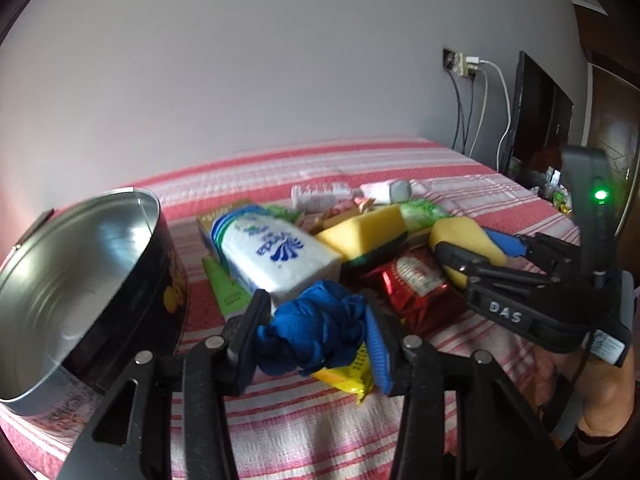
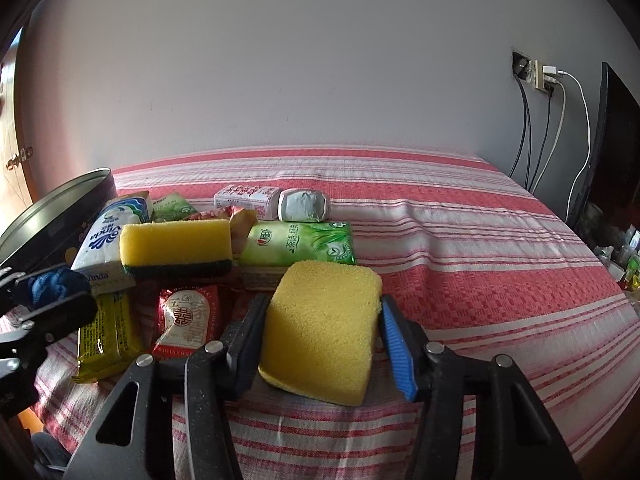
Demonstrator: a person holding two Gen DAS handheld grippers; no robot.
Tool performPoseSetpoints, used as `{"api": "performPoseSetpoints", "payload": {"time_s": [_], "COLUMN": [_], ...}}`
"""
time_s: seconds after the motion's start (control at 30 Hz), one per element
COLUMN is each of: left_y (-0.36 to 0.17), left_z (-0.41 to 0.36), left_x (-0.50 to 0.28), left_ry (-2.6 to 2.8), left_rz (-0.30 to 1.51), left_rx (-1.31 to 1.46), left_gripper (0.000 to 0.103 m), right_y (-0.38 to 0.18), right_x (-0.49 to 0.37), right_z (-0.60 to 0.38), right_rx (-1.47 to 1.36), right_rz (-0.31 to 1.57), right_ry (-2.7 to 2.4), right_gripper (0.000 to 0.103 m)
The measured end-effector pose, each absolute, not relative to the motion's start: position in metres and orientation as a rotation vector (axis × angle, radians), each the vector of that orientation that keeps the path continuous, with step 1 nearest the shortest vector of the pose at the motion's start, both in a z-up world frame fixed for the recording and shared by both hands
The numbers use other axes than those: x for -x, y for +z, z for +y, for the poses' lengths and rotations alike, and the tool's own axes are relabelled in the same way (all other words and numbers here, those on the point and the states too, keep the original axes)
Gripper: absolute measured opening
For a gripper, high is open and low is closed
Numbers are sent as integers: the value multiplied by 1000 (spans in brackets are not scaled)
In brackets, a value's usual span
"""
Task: Organize objects
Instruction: 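Reach the left gripper to the blue cloth and grasp it, then lift the blue cloth with the left gripper, then carry the blue cloth in the left gripper while the right gripper carries the yellow sponge to the tin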
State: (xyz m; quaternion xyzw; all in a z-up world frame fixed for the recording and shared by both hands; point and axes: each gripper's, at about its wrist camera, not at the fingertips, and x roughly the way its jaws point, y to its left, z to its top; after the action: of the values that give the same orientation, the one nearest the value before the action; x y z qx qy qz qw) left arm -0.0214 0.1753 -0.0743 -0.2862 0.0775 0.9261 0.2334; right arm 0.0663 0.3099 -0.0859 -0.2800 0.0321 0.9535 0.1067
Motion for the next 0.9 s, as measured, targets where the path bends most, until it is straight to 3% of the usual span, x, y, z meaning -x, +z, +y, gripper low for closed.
{"api": "performPoseSetpoints", "payload": {"time_s": [0.9], "left_y": [-46], "left_z": [116], "left_x": [13], "left_ry": [2755], "left_rz": [112], "left_rx": [618], "left_gripper": [45], "right_y": [-76], "right_x": [-89], "right_z": [299], "right_rx": [581], "right_rz": [115], "right_ry": [2903], "right_gripper": [56]}}
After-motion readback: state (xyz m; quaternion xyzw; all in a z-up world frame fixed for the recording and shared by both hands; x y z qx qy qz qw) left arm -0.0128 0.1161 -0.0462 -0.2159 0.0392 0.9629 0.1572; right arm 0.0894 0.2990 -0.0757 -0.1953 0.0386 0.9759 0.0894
